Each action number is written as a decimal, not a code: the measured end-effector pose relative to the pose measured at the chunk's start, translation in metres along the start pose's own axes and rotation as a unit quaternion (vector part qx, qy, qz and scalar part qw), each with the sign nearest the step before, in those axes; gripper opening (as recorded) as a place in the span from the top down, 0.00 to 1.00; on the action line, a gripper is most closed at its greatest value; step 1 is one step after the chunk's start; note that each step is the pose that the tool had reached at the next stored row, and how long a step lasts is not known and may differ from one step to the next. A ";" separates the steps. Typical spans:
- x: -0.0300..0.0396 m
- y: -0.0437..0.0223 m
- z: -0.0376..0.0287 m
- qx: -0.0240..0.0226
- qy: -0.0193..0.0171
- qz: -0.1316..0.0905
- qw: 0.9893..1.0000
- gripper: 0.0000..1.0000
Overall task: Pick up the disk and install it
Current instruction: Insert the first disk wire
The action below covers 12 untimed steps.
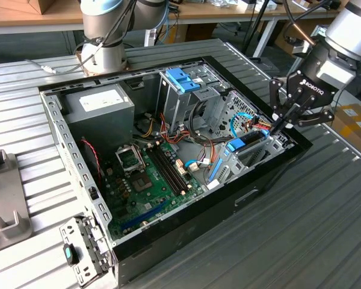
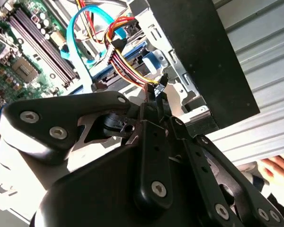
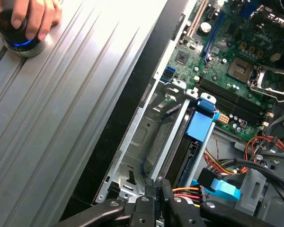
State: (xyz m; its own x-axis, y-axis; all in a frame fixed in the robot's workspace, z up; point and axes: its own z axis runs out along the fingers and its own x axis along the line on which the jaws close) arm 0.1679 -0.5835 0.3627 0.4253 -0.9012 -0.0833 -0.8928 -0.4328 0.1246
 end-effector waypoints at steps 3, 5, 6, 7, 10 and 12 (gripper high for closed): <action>0.0000 0.0001 0.0002 0.002 -0.003 0.024 1.000 0.83; -0.0001 0.0002 0.0005 0.003 -0.005 0.036 0.999 0.83; -0.0001 0.0003 0.0006 0.003 -0.005 0.041 0.999 0.83; -0.0001 0.0004 0.0007 0.004 -0.006 0.047 0.999 0.83; -0.0007 0.0016 0.0019 0.006 -0.009 0.069 0.998 0.83; -0.0010 0.0023 0.0025 0.007 -0.010 0.078 0.997 0.83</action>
State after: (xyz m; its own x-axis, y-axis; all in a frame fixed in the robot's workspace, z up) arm 0.1651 -0.5835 0.3606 0.2787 -0.9568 -0.0832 -0.9496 -0.2875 0.1246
